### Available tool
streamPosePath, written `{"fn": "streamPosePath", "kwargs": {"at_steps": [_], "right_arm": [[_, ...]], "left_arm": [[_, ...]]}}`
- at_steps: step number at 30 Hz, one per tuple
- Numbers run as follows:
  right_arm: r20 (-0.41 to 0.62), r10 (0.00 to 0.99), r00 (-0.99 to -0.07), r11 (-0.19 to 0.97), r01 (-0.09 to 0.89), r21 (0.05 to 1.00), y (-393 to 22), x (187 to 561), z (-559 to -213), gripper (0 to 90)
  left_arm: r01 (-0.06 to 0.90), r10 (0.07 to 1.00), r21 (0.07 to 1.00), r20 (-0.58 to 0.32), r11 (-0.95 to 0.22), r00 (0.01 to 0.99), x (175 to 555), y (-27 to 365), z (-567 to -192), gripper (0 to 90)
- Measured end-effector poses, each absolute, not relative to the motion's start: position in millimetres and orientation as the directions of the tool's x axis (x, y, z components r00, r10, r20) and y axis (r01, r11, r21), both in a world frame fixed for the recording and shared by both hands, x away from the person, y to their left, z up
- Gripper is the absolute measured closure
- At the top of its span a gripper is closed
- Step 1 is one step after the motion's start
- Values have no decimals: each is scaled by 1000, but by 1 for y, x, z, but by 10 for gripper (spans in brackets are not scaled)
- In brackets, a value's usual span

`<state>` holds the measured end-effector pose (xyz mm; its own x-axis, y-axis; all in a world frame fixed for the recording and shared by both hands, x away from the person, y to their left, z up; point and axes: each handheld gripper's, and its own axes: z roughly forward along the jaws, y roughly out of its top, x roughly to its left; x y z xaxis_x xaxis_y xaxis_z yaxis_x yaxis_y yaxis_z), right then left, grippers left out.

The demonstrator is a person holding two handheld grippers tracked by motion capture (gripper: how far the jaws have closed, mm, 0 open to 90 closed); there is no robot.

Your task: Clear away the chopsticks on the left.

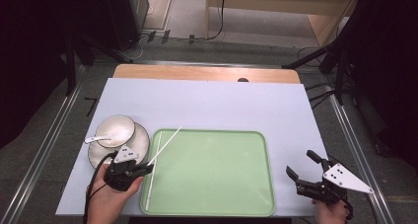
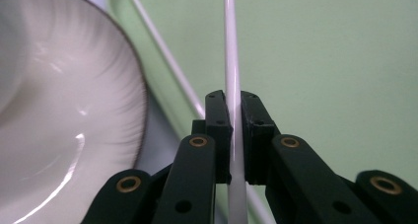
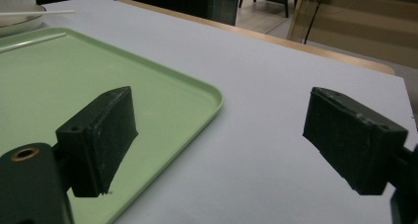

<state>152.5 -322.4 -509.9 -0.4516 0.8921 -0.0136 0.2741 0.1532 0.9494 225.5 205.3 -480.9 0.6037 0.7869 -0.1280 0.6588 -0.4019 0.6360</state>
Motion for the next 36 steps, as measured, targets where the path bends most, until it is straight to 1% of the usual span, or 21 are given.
{"fn": "streamPosePath", "kwargs": {"at_steps": [7,11,14,16,21,26,29,34,36], "right_arm": [[-12,892,-452,153,277,949,-322,153,-510,128],[-14,892,-453,155,276,949,-322,153,-510,128],[-15,891,-454,156,275,949,-322,153,-510,128],[-15,891,-453,155,275,949,-322,153,-510,128],[-14,892,-452,155,276,949,-322,153,-510,128],[-13,892,-453,154,276,949,-322,152,-510,128],[-13,892,-453,153,275,949,-323,152,-510,128],[-10,892,-452,151,278,949,-322,153,-510,128],[-10,892,-452,151,277,949,-321,153,-510,128]], "left_arm": [[664,770,637,-167,-393,615,221,179,-491,850],[682,764,624,-202,-381,612,220,168,-499,850],[692,777,614,-193,-380,599,219,159,-504,849],[703,771,607,-220,-371,597,218,156,-506,849],[711,772,587,-216,-386,598,216,147,-513,848],[714,778,588,-214,-381,591,215,144,-514,843],[728,778,580,-240,-365,581,215,144,-514,813],[721,772,585,-236,-372,590,214,143,-514,770],[724,761,585,-260,-365,595,216,145,-514,721]]}}
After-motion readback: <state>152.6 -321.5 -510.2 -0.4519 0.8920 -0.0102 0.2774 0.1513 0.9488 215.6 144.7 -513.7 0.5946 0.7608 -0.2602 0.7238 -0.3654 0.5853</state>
